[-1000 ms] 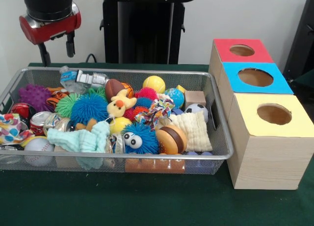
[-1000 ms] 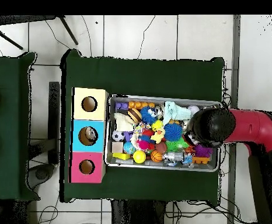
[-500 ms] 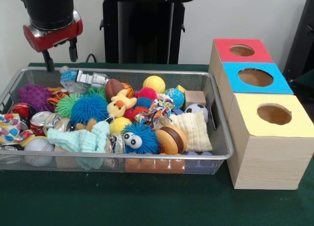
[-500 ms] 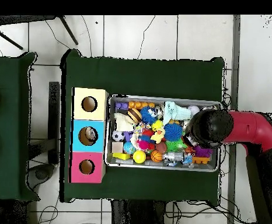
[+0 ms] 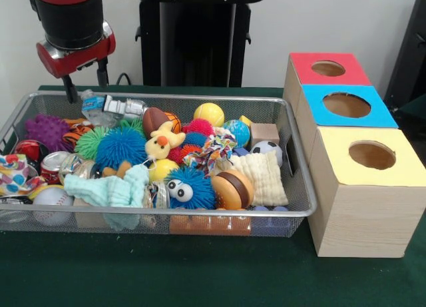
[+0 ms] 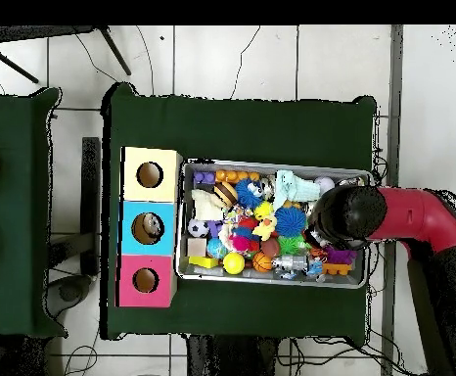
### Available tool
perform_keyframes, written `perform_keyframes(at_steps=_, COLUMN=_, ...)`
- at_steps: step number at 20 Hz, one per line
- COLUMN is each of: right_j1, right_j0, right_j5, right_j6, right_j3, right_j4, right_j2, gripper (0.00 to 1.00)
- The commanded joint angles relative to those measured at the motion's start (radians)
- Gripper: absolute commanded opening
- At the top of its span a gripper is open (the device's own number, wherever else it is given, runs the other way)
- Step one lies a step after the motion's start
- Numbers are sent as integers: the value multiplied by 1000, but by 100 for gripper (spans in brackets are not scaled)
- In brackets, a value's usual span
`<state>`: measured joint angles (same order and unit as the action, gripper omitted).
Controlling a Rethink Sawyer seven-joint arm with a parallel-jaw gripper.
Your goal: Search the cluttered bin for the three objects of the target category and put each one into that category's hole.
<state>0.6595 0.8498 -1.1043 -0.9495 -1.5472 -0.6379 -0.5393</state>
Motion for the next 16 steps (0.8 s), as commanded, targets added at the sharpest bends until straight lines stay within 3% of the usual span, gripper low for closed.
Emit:
perform_keyframes(at_steps=1, right_j1=-41, right_j0=-1, right_j5=-16, right_j6=265, right_j3=11, right_j4=-80, right_j2=-49, gripper=100)
perform_keyframes(at_steps=16, right_j1=-80, right_j0=1, right_j5=-40, right_j6=250, right_j3=17, right_j4=-76, right_j2=-50, gripper=100)
